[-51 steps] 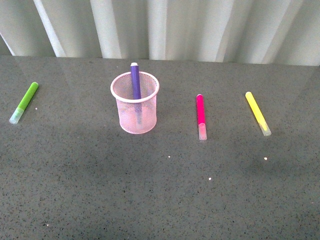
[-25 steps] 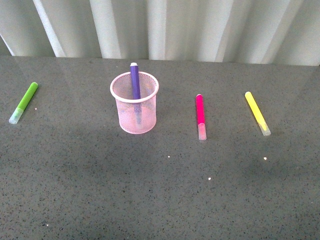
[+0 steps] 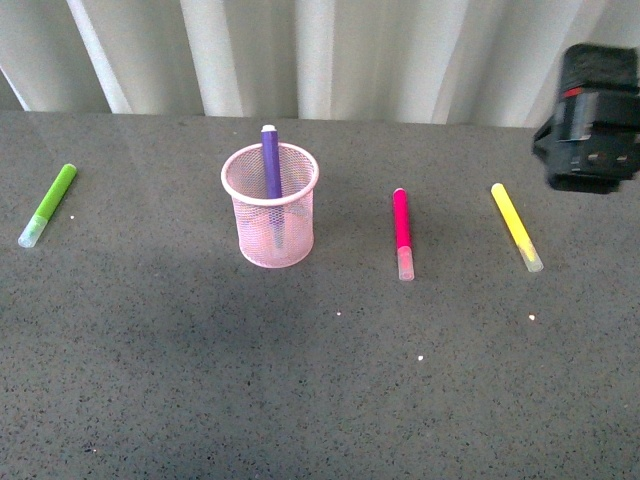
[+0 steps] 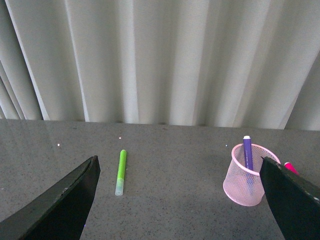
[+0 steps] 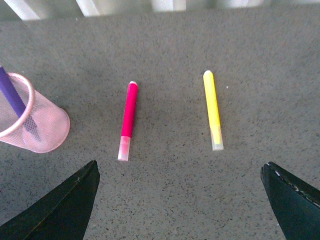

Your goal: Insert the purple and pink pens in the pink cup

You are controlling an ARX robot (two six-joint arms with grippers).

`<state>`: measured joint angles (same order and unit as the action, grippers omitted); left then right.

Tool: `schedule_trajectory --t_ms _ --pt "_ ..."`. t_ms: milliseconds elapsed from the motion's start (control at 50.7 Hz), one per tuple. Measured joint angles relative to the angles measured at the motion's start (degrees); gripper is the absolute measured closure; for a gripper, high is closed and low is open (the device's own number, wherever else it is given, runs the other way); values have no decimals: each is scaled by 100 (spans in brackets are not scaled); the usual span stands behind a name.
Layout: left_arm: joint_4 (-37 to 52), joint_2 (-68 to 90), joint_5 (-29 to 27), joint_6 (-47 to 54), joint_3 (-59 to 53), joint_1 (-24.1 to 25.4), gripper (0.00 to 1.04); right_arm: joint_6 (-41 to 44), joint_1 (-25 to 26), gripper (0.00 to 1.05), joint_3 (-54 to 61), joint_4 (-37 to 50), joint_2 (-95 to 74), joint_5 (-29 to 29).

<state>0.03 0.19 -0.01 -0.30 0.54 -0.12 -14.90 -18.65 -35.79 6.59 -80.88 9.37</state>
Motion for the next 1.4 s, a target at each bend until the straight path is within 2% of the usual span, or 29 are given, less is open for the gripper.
schedule_trajectory --t_ms 118,612,947,1401 --pt "0 0 0 0 2 0 7 -87 -129 7 -715 -26 -1137 245" --pt "0 0 0 0 2 0 7 7 -234 7 -2592 -505 -3373 901" --pt "0 0 0 2 2 0 7 9 -289 7 -3663 -721 -4446 1008" --pt "0 0 0 0 2 0 7 26 -551 7 -4192 -756 -5145 1008"
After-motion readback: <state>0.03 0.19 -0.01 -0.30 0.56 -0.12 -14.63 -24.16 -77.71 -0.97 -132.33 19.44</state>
